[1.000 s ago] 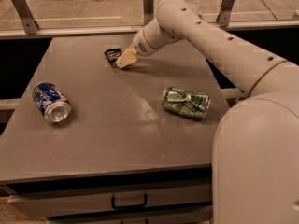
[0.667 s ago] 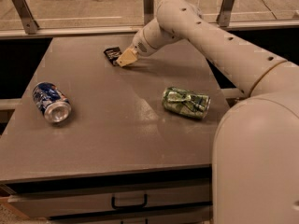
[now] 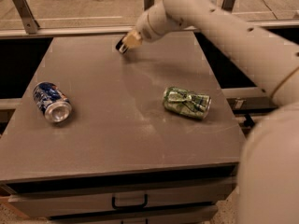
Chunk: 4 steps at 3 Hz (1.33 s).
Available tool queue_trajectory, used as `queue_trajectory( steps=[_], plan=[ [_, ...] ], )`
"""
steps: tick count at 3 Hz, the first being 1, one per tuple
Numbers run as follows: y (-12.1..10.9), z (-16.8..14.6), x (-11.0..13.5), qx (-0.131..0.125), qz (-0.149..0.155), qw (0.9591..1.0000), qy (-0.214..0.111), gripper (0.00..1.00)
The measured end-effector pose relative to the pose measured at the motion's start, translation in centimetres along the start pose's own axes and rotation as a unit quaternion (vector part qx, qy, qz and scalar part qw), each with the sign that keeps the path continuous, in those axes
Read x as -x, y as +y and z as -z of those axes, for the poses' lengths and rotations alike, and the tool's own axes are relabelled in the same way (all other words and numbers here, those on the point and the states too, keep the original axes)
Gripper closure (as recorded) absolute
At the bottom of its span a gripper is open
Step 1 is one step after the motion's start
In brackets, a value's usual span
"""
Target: Move rxbar chocolate near green can
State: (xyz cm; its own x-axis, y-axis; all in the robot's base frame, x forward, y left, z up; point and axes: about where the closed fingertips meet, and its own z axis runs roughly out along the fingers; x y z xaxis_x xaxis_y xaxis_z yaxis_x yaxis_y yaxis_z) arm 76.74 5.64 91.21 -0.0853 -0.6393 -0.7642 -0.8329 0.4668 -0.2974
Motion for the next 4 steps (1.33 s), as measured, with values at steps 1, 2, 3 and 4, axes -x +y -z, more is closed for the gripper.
queue_trajectory(
  steps=[1,2,3,4],
  plan=[
    [-2.8,9.5,9.3,-0.103,0.105,0.9863,-0.074,1.0],
    [-2.7,10.0,10.1,-0.108,0.114,0.9844,-0.079,1.0],
    [-2.5,9.4,9.9,-0.101,0.114,0.9853,-0.078,1.0],
    [-1.4,9.1,8.5,-0.08,0.101,0.9889,-0.073,1.0]
  ],
)
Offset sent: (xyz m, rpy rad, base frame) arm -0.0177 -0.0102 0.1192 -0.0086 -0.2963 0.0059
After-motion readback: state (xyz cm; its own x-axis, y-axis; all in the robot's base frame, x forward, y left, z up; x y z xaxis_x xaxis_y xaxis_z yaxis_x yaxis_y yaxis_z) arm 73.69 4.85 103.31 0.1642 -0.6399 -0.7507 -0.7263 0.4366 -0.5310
